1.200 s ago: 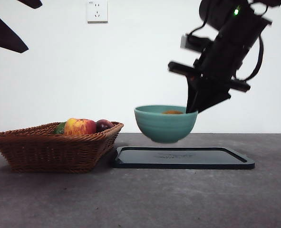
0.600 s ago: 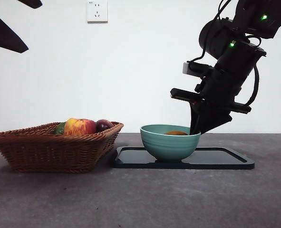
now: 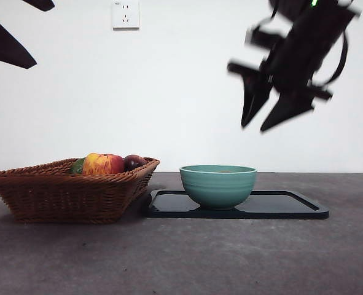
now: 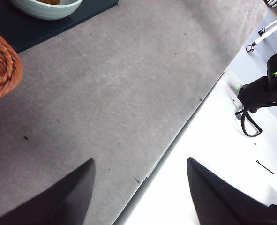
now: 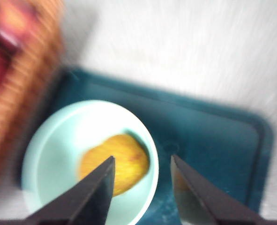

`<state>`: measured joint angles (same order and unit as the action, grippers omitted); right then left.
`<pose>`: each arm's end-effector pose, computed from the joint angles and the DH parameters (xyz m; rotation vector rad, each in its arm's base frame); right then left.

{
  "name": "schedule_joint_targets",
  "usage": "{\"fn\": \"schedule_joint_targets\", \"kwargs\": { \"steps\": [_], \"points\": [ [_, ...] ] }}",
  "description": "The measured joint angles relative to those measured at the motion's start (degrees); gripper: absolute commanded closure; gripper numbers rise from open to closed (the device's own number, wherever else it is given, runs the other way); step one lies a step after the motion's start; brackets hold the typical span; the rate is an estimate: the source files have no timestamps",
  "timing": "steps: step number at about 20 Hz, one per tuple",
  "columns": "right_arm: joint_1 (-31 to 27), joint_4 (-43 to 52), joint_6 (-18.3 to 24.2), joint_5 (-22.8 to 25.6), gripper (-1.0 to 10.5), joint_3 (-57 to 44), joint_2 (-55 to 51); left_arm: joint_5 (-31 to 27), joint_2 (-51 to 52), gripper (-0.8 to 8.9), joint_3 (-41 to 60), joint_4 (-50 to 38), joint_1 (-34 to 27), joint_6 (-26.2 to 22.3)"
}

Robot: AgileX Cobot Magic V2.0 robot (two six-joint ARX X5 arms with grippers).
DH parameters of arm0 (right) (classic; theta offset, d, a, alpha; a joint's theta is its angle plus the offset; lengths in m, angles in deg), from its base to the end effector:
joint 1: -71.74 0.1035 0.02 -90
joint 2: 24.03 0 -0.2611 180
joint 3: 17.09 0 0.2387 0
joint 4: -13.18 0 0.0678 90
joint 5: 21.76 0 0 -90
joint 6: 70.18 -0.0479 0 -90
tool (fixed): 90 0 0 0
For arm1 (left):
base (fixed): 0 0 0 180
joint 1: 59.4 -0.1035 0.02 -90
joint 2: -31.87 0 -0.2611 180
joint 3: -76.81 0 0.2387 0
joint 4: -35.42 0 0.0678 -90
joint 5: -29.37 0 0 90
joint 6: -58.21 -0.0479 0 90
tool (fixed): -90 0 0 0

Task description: Pick up the wifruite, put it on the bowl, pick up the plate, put it on desk

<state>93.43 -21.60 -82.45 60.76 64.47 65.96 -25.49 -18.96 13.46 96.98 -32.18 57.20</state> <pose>0.3137 0.1315 0.2507 0.1053 0.8037 0.4010 0.1281 -0.0969 0.2769 -0.0471 0.8861 -1.0263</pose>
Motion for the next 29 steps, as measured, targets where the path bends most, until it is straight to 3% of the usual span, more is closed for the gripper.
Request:
{"fn": "schedule_joint_targets", "kwargs": {
  "steps": [5,12,22,29],
  "points": [
    [0.0,-11.7,0.4,-3.4,7.6,0.0,-14.6,0.0,0.0,5.02,0.0,0.0,0.0,0.0],
    [3.6,-30.3,4.4,-3.4,7.6,0.0,-27.3,0.0,0.0,5.02,0.0,-1.8,0.0,0.0],
    [13.2,-31.8,4.5,-3.4,7.6,-9.5,-41.2,0.0,0.0,5.02,0.0,-1.8,0.0,0.0],
    [15.0,-31.8,4.3,-4.7,7.6,-16.6,-44.3,0.0,0.0,5.02,0.0,-1.8,0.0,0.0]
  ]
}}
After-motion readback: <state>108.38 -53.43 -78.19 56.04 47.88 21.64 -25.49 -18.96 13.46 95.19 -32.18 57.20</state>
